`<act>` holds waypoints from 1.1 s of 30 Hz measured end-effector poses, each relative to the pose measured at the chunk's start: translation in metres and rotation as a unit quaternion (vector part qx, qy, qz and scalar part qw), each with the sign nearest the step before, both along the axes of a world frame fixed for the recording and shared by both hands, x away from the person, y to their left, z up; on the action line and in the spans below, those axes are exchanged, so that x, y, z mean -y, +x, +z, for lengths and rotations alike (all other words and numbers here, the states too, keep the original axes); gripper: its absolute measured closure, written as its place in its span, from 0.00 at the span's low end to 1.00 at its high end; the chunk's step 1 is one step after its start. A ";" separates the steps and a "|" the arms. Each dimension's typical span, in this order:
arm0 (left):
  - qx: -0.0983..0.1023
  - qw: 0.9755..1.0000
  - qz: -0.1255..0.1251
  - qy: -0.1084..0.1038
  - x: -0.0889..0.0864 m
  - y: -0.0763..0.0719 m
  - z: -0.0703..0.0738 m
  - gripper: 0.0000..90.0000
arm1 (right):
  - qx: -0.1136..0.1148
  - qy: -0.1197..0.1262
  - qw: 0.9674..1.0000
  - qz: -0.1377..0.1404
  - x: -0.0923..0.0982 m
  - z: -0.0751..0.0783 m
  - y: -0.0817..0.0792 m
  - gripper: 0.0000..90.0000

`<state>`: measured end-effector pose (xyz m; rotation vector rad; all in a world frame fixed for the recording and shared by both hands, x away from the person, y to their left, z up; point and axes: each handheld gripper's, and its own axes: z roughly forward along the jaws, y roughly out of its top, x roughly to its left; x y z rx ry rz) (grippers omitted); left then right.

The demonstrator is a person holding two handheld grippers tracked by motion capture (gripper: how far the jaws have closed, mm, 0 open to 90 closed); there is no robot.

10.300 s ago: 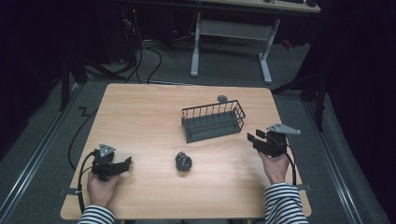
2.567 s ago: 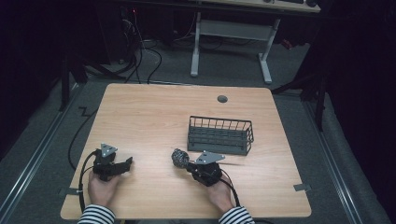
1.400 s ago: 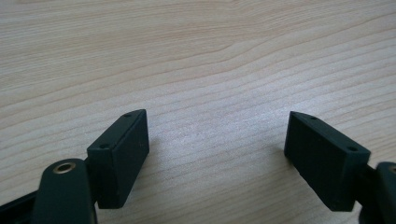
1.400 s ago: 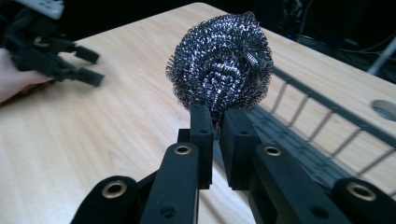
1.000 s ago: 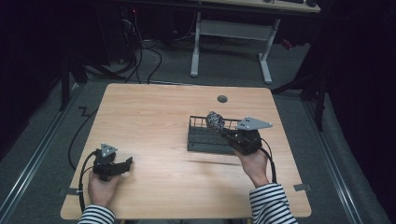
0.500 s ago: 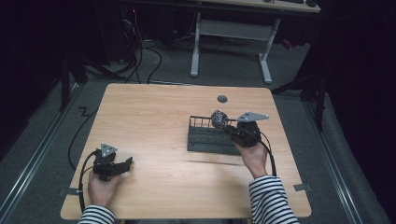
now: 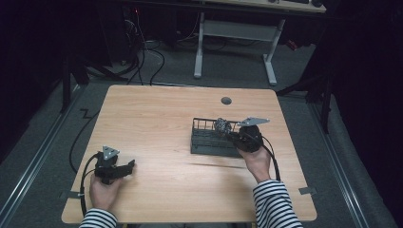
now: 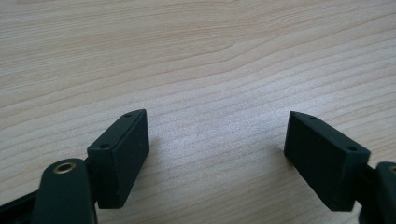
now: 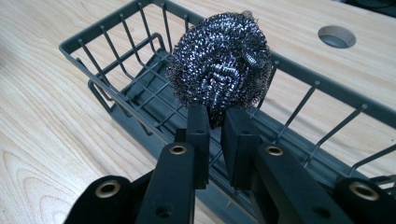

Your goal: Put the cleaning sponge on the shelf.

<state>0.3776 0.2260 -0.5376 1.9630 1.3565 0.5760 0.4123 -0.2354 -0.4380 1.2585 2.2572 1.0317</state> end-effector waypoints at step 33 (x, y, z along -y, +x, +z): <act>0.000 1.000 -0.001 -0.002 0.000 0.000 0.000 0.25 | 0.065 0.044 0.997 -0.028 0.022 0.028 -0.029 0.51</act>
